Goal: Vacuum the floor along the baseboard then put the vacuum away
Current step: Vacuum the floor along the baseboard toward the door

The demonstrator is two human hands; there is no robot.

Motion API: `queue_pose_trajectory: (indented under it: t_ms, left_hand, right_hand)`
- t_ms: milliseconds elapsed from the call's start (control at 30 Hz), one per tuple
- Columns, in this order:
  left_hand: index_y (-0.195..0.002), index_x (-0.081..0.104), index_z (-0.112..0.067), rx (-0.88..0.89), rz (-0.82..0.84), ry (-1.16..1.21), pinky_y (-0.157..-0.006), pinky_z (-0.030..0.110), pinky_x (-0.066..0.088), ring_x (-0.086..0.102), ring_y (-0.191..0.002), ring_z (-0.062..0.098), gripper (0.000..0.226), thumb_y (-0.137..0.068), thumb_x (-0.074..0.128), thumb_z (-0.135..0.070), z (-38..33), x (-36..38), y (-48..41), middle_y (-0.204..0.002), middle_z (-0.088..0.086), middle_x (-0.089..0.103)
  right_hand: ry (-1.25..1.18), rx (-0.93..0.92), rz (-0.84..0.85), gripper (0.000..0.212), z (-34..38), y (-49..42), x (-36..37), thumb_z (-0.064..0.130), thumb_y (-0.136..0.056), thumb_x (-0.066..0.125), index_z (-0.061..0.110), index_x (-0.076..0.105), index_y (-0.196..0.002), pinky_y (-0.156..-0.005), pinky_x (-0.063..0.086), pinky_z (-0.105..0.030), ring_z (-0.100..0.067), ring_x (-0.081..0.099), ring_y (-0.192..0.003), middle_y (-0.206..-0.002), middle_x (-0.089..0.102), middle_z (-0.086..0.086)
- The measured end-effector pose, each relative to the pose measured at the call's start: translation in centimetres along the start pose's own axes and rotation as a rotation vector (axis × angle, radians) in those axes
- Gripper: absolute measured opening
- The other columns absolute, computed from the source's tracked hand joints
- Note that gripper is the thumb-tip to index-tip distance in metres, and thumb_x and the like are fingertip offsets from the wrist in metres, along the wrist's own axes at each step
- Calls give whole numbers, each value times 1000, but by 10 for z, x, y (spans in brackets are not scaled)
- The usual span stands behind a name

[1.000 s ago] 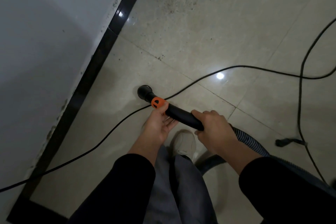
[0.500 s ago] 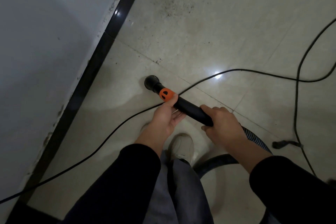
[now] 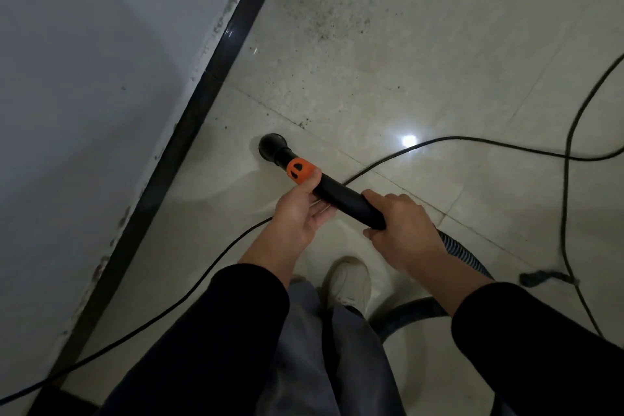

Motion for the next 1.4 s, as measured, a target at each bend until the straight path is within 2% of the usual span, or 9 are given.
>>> queue_pose_trajectory:
  t_ms: [233,500,633,767,967,1100,1167,1400]
  left_hand:
    - [-119,54,-5,15,-35,50,-67,31,55,64,-94,25,32,-94,60,-24,-9,-24,2,-114,18,64]
    - [-106,56,-6,46,-77,38,-89,38,49,60,-105,29,20,-97,56,-24,-20,-54,0,-110,18,63]
    - [-114,54,-7,64,-87,44,-94,39,48,60,-108,29,23,-98,54,-24,-26,-69,-2,-114,18,62]
    - [-116,54,-7,80,-97,65,-92,38,49,63,-98,26,24,-98,54,-24,-33,-81,-3,-108,15,64]
    - [-123,54,-5,113,-125,94,-89,40,52,64,-100,28,31,-98,55,-23,-42,-94,-7,-115,17,63]
    - [-124,54,-5,135,-121,131,-71,34,54,64,-99,28,32,-98,53,-24,-49,-97,-10,-119,17,62]
    - [-126,54,-5,141,-113,142,-67,32,53,64,-100,27,33,-99,53,-24,-52,-95,-11,-121,17,62]
    - [-124,55,-4,167,-82,127,-81,36,53,62,-108,30,33,-97,55,-23,-64,-80,-17,-120,18,63]
  right_hand:
    - [17,-51,49,48,21,-11,6,22,-87,65,25,47,-131,-84,44,-35,-21,51,-98,-101,60,-1]
    - [73,-117,82,52,48,-22,18,20,-87,62,26,44,-136,-89,41,-35,-24,50,-106,-109,60,-2]
    - [76,-139,95,53,62,-28,26,20,-88,61,25,41,-138,-93,38,-36,-24,48,-111,-117,59,-2]
    - [89,-165,84,51,73,-34,33,20,-88,60,26,42,-135,-91,35,-35,-23,47,-111,-116,58,-1]
    - [88,-198,67,48,87,-43,38,18,-88,60,24,44,-133,-89,34,-35,-23,47,-108,-112,57,-2]
    - [107,-222,53,52,93,-50,37,18,-89,58,25,40,-137,-90,32,-34,-23,45,-111,-114,56,-1]
    - [119,-231,39,54,94,-54,35,18,-89,58,25,38,-139,-91,32,-35,-23,44,-112,-115,55,-2]
    - [150,-222,-6,55,89,-65,21,17,-88,57,24,38,-139,-93,32,-35,-23,44,-111,-112,54,-2]
Point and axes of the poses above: each hand's wrist, its own y-axis away from the middle knuckle, its own x-axis out of the palm, z = x × y, the point moved 1 cm from there along -y, towards the middle knuckle
